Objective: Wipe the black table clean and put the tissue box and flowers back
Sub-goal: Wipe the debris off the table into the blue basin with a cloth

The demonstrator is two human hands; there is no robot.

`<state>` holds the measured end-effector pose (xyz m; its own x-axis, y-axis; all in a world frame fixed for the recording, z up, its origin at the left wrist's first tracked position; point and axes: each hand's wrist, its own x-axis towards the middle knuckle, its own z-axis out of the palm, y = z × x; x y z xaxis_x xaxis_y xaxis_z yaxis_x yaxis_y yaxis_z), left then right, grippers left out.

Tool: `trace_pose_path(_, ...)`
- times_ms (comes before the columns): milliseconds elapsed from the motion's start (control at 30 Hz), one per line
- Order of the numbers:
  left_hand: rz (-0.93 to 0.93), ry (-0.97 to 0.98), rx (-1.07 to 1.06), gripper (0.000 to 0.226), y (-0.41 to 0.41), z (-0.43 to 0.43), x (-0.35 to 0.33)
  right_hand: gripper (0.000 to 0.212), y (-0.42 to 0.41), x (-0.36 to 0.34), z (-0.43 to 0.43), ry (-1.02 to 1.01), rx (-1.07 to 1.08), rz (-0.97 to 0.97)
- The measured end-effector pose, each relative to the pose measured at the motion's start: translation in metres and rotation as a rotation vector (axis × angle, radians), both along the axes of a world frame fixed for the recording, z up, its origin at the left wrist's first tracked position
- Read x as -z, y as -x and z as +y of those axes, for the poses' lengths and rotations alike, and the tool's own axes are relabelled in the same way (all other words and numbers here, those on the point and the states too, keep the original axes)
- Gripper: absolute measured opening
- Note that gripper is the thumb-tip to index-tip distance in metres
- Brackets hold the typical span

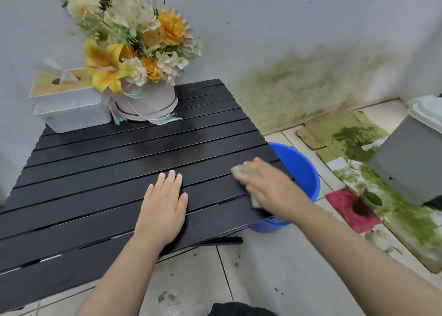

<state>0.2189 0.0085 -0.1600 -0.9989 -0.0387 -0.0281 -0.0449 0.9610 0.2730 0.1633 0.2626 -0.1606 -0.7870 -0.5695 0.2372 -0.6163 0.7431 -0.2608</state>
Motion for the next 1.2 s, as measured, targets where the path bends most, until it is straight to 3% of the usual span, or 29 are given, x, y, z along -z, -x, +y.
trace_pose_path(133,0.092,-0.074,-0.094,0.049,0.025,-0.005,-0.006,0.045,0.065,-0.008,-0.015,0.016,0.361,-0.178)
trace_pose_path(200,0.109,-0.102,-0.15,0.049,0.054,-0.015,-0.009,0.048,0.073,-0.01,-0.052,-0.009,0.276,-0.176)
trace_pose_path(333,0.071,-0.106,-0.123,0.05,0.117,-0.03,-0.013,0.044,0.073,0.0,-0.092,-0.049,-0.149,-0.041)
trace_pose_path(400,0.054,-0.084,-0.08,0.05,0.139,-0.034,-0.013,0.04,0.103,-0.003,-0.08,-0.018,-0.189,-0.056)
trace_pose_path(500,0.037,-0.08,-0.026,0.05,0.161,-0.036,-0.012,0.04,0.169,0.003,-0.063,0.015,0.164,-0.125)
trace_pose_path(600,0.044,-0.079,0.009,0.051,0.18,-0.038,-0.011,0.048,0.216,0.011,-0.081,-0.102,0.457,-0.109)
trace_pose_path(667,0.097,-0.041,0.029,0.053,0.194,-0.04,-0.01,0.056,0.22,0.013,-0.113,-0.141,0.311,-0.052)
trace_pose_path(800,0.052,0.029,0.022,0.055,0.215,-0.044,-0.004,0.044,0.208,0.007,-0.14,-0.05,-0.031,0.027)
trace_pose_path(933,-0.036,0.047,0.024,0.054,0.222,-0.044,0.007,0.047,0.266,0.001,-0.127,-0.125,0.301,-0.07)
trace_pose_path(967,-0.026,0.047,0.024,0.054,0.222,-0.044,0.008,0.049,0.275,0.001,-0.136,-0.14,0.308,-0.082)
trace_pose_path(1100,-0.001,0.038,0.018,0.054,0.224,-0.045,0.012,0.044,0.282,0.005,-0.181,-0.11,-0.049,-0.072)
trace_pose_path(1200,0.002,0.034,0.026,0.053,0.225,-0.045,0.013,0.043,0.327,0.004,-0.162,-0.079,0.125,-0.029)
